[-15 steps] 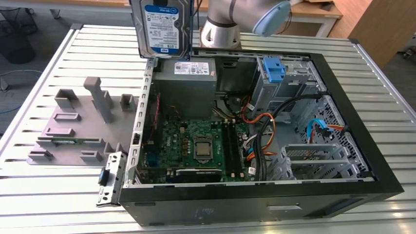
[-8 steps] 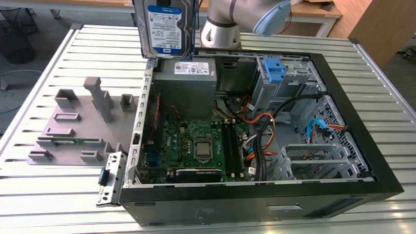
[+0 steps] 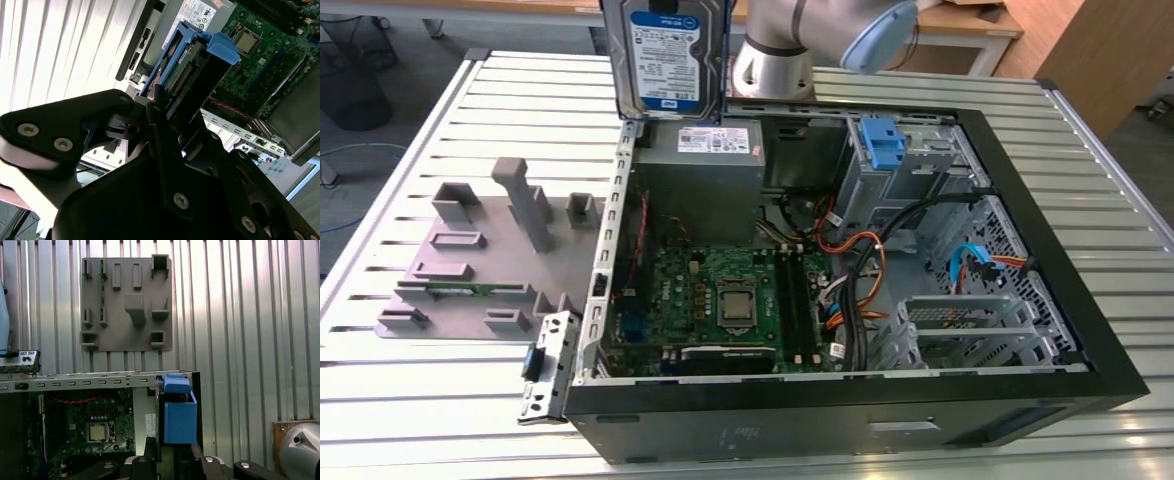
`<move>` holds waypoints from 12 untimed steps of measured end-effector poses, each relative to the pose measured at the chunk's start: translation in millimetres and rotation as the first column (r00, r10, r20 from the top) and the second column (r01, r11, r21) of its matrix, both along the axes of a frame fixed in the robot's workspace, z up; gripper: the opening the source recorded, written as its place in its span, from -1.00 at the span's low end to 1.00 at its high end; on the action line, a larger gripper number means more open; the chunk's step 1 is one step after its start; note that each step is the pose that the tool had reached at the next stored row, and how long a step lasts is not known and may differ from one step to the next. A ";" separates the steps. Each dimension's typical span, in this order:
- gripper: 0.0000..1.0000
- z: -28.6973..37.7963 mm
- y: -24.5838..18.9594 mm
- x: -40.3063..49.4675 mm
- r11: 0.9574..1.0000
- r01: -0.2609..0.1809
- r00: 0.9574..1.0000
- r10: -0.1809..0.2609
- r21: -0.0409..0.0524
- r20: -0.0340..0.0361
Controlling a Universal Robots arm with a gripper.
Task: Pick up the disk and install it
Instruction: 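Pick up the disk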
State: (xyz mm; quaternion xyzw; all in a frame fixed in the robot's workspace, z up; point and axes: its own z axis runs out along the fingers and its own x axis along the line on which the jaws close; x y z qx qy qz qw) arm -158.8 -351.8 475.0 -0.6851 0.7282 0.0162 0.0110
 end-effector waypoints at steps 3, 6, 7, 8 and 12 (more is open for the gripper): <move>-0.30 0.0 -0.1 2.2 1.000 0.000 1.000 0.000 0.000 0.000; -0.30 0.0 -0.1 3.4 1.000 0.000 1.000 0.000 0.000 0.000; -0.30 0.0 -0.1 3.5 1.000 0.000 1.000 0.000 0.000 0.000; -0.30 0.0 -0.1 3.6 1.000 0.000 1.000 0.000 0.000 0.000; -0.30 0.0 -0.1 4.2 1.000 0.000 1.000 0.000 0.000 0.000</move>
